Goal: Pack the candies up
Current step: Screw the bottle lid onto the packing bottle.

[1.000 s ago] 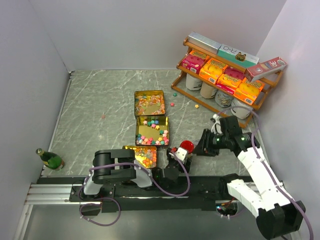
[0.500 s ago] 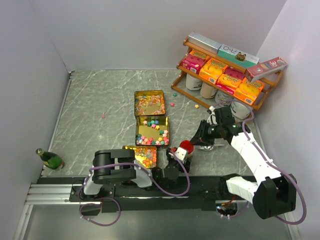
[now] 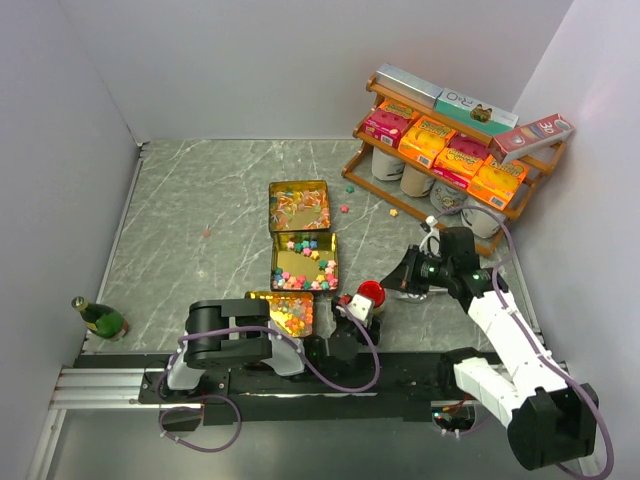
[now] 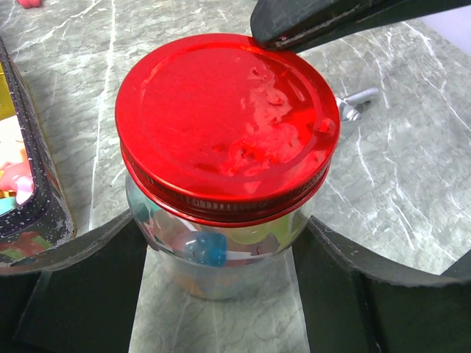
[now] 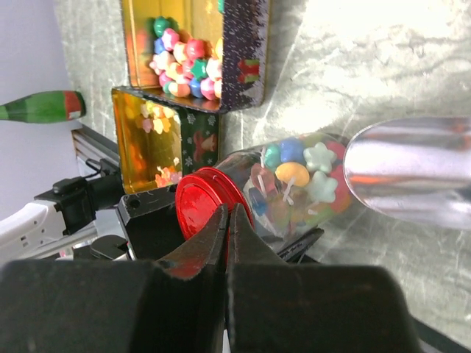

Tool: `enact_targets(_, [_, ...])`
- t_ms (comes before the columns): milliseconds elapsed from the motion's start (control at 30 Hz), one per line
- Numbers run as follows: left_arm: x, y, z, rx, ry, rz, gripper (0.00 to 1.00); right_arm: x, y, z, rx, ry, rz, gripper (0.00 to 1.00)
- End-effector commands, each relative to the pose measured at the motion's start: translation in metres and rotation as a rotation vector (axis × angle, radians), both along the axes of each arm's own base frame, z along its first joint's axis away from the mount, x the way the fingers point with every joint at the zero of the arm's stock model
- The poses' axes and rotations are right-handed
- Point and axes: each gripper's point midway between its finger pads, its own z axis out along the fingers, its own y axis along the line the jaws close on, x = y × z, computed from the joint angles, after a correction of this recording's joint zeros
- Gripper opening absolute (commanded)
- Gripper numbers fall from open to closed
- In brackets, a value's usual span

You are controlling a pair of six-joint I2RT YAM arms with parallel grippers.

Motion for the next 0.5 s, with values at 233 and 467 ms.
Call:
enact_targets(233, [-0.013,0.046,-0.123,0.422,0.165,-0.09,0.57,-0.107,-0.003,-0.046,0.003,0.388,0.122,0.0])
enact_targets(467, [-0.008,0.051,-0.124,0.441,0.165,-0.073,0.57,-0.118,-0.012,-0.045,-0.042,0.379,0.1,0.0])
